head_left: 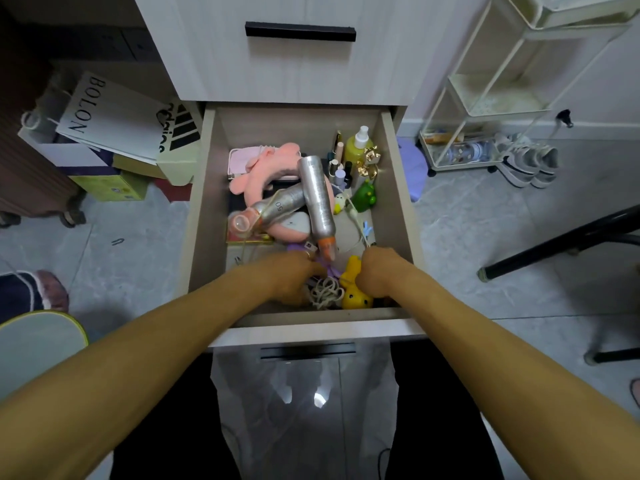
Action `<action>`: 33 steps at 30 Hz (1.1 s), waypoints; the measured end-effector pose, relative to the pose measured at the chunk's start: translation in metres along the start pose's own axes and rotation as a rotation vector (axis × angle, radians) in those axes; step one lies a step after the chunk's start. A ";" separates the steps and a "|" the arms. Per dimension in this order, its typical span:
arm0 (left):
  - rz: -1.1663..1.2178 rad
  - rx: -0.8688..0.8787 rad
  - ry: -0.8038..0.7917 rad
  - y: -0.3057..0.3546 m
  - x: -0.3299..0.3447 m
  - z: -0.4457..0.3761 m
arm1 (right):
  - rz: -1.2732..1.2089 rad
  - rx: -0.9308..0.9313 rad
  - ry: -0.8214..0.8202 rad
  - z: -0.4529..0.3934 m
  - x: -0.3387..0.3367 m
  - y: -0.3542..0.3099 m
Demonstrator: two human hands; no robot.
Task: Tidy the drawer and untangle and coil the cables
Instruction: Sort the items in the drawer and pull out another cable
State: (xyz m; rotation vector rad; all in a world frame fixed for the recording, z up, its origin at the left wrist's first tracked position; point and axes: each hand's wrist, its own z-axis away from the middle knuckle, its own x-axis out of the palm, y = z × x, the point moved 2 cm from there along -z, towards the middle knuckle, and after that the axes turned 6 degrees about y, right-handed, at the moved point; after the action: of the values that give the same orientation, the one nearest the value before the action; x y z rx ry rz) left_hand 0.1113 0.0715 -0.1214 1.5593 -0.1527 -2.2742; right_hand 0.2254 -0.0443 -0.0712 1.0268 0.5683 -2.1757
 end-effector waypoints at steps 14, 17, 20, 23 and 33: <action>-0.170 -0.106 0.060 -0.032 -0.001 0.018 | -0.353 0.107 -0.011 -0.027 0.029 0.012; -0.179 -0.098 0.158 -0.025 -0.015 0.028 | -0.334 0.057 0.103 -0.028 0.029 0.012; -0.186 -0.137 0.219 -0.022 -0.021 0.042 | -0.285 0.016 0.157 -0.025 0.028 0.009; -0.158 -0.232 0.317 -0.023 -0.029 0.058 | -0.244 -0.030 0.234 -0.017 0.021 0.006; 0.463 -0.542 0.555 -0.011 -0.028 0.087 | -0.429 -0.007 0.264 -0.007 0.013 0.011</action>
State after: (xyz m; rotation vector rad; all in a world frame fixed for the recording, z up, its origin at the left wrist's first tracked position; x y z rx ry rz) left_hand 0.0377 0.0816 -0.0669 1.5746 0.2152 -1.3260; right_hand 0.2305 -0.0519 -0.0867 1.2931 0.9946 -2.4112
